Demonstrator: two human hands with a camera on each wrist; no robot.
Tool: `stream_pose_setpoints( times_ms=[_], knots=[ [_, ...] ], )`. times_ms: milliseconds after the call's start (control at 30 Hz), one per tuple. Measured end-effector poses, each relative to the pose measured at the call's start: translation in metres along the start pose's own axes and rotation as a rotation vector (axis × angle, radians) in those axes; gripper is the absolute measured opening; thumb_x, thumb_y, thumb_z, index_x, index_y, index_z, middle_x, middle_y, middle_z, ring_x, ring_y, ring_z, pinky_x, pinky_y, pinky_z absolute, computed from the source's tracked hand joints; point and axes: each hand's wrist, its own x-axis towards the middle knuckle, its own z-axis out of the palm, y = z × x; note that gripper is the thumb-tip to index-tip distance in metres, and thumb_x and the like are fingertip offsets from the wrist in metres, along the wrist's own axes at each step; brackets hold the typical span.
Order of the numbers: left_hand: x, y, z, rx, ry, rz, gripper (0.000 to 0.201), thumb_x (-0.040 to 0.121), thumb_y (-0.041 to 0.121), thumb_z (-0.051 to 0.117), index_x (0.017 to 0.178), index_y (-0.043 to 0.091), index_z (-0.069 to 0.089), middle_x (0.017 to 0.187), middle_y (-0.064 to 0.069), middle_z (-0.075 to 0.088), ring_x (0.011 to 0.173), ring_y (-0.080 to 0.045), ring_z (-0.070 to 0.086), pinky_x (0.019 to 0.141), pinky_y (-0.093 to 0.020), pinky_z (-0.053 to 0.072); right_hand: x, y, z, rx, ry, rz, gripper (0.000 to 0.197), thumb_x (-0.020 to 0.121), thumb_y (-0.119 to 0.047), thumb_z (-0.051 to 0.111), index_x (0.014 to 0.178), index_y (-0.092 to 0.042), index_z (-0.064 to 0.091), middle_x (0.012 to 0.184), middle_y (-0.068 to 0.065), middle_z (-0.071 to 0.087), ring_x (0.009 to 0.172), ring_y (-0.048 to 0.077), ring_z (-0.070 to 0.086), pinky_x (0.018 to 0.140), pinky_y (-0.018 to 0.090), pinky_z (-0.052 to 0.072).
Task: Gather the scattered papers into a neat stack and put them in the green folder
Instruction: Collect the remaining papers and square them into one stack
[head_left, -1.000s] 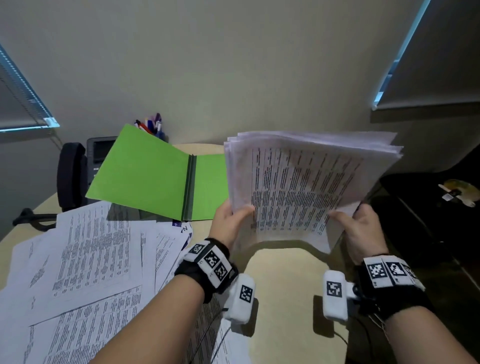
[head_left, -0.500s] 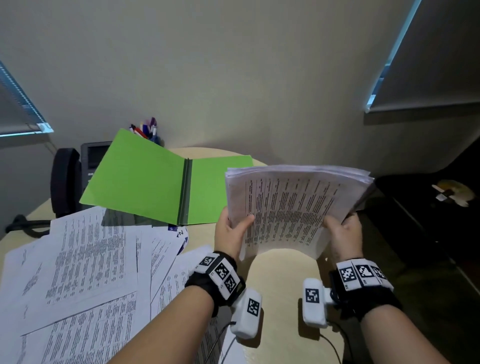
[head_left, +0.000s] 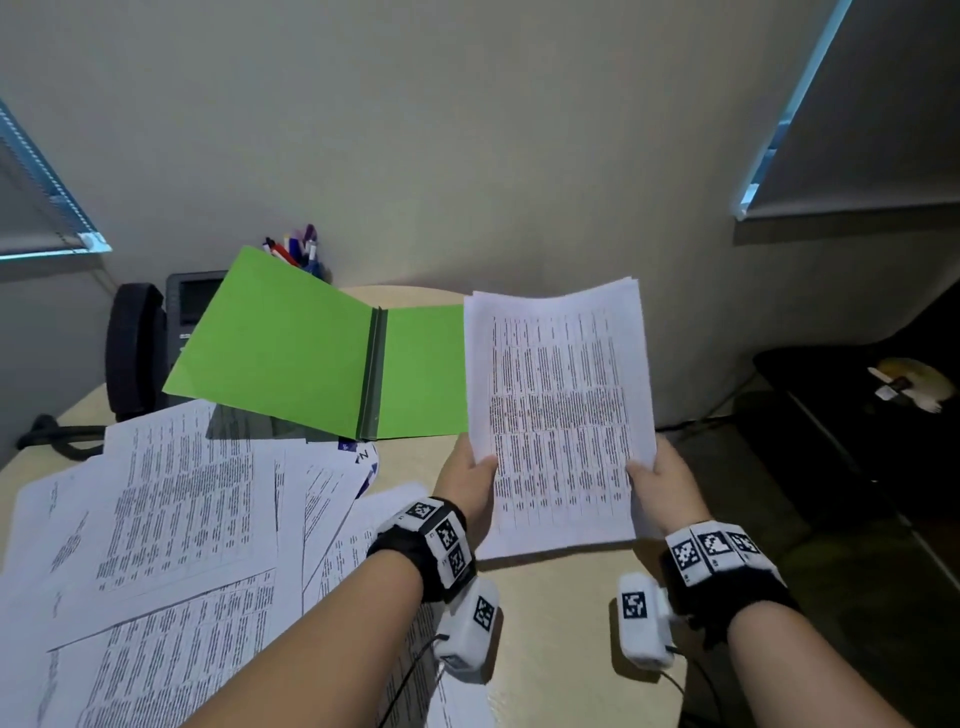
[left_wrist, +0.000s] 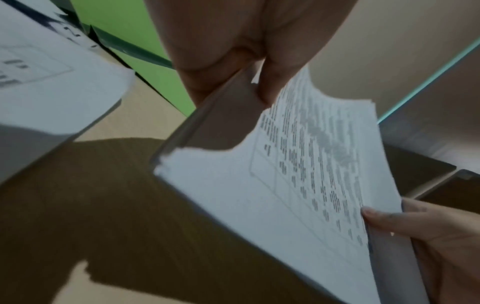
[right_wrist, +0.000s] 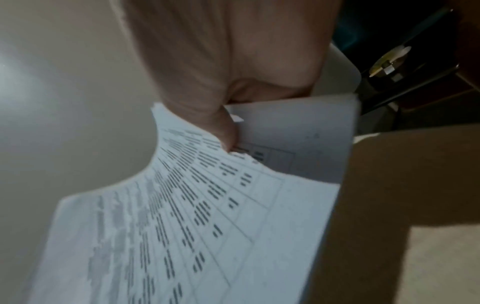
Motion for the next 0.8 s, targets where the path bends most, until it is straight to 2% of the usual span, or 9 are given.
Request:
stream_pose_setpoints(
  times_ms=[100, 167, 233, 300, 433, 567, 667, 733, 800],
  knots=[
    [0.002, -0.012, 0.002, 0.158, -0.051, -0.113, 0.031, 0.095, 0.014, 0.042, 0.126, 0.009, 0.042, 0.124, -0.013, 0.056, 0.111, -0.030, 0.055, 0.099, -0.038, 0.043, 0.010, 0.015, -0.003, -0.199, -0.091, 0.101, 0.038, 0.093, -0.005, 0.046, 0.131, -0.006, 0.046, 0.131, 0.012, 0.057, 0.120, 0.030, 0.053, 0.101, 0.039, 0.042],
    [0.003, -0.024, 0.006, 0.327, -0.070, -0.173, 0.029, 0.095, 0.015, 0.043, 0.121, 0.003, 0.043, 0.116, -0.015, 0.056, 0.105, -0.029, 0.056, 0.089, -0.035, 0.043, 0.013, 0.027, -0.002, -0.318, -0.138, 0.149, 0.037, 0.092, -0.005, 0.047, 0.129, -0.004, 0.045, 0.130, 0.015, 0.057, 0.119, 0.031, 0.053, 0.097, 0.038, 0.043],
    [0.002, -0.031, 0.008, 0.436, -0.072, -0.216, 0.017, 0.095, 0.014, 0.043, 0.108, 0.004, 0.042, 0.099, -0.010, 0.054, 0.086, -0.023, 0.054, 0.077, -0.030, 0.041, 0.011, 0.036, 0.001, -0.410, -0.161, 0.178, 0.034, 0.092, -0.005, 0.048, 0.126, -0.002, 0.045, 0.126, 0.017, 0.057, 0.111, 0.031, 0.055, 0.090, 0.034, 0.044],
    [0.001, -0.036, 0.010, 0.492, -0.048, -0.249, 0.017, 0.095, 0.014, 0.045, 0.108, 0.004, 0.042, 0.097, -0.008, 0.050, 0.082, -0.020, 0.049, 0.069, -0.027, 0.038, 0.008, 0.042, 0.005, -0.473, -0.141, 0.201, 0.034, 0.090, -0.008, 0.049, 0.124, -0.004, 0.045, 0.123, 0.018, 0.058, 0.106, 0.032, 0.056, 0.085, 0.033, 0.045],
    [-0.001, -0.035, 0.009, 0.681, -0.021, -0.251, 0.038, 0.091, 0.018, 0.048, 0.124, -0.001, 0.044, 0.127, -0.017, 0.046, 0.105, -0.030, 0.054, 0.082, -0.030, 0.046, 0.003, 0.047, 0.012, -0.674, -0.012, 0.220, 0.043, 0.087, -0.020, 0.056, 0.126, -0.004, 0.049, 0.126, 0.018, 0.050, 0.114, 0.036, 0.050, 0.089, 0.036, 0.044],
    [-0.007, -0.031, 0.011, 0.830, -0.033, -0.271, 0.040, 0.092, 0.019, 0.048, 0.127, 0.001, 0.041, 0.133, -0.017, 0.039, 0.118, -0.032, 0.048, 0.095, -0.033, 0.044, -0.007, 0.043, 0.020, -0.800, -0.006, 0.232, 0.045, 0.090, -0.029, 0.049, 0.130, -0.008, 0.045, 0.132, 0.015, 0.041, 0.118, 0.034, 0.042, 0.097, 0.040, 0.040],
    [-0.014, -0.025, 0.003, 0.745, -0.029, -0.235, 0.040, 0.090, 0.023, 0.050, 0.122, -0.002, 0.047, 0.129, -0.020, 0.043, 0.113, -0.035, 0.053, 0.092, -0.037, 0.047, -0.019, 0.032, 0.022, -0.811, 0.033, 0.252, 0.052, 0.090, -0.034, 0.049, 0.134, -0.008, 0.040, 0.137, 0.015, 0.038, 0.122, 0.034, 0.038, 0.100, 0.042, 0.037],
    [-0.022, -0.022, -0.010, 0.641, -0.004, -0.145, 0.040, 0.087, 0.020, 0.054, 0.116, -0.006, 0.053, 0.127, -0.024, 0.048, 0.109, -0.037, 0.056, 0.090, -0.040, 0.048, -0.034, 0.024, 0.024, -0.793, 0.090, 0.173, 0.053, 0.090, -0.035, 0.051, 0.135, -0.011, 0.039, 0.139, 0.014, 0.037, 0.124, 0.033, 0.038, 0.103, 0.043, 0.035],
    [-0.038, -0.025, -0.030, 0.581, 0.037, -0.059, 0.039, 0.086, 0.019, 0.056, 0.122, 0.002, 0.057, 0.133, -0.017, 0.047, 0.113, -0.029, 0.057, 0.095, -0.033, 0.046, -0.055, 0.017, 0.031, -0.733, 0.065, 0.052, 0.047, 0.091, -0.030, 0.051, 0.134, -0.014, 0.043, 0.140, 0.012, 0.038, 0.125, 0.031, 0.039, 0.106, 0.042, 0.034]
  ],
)
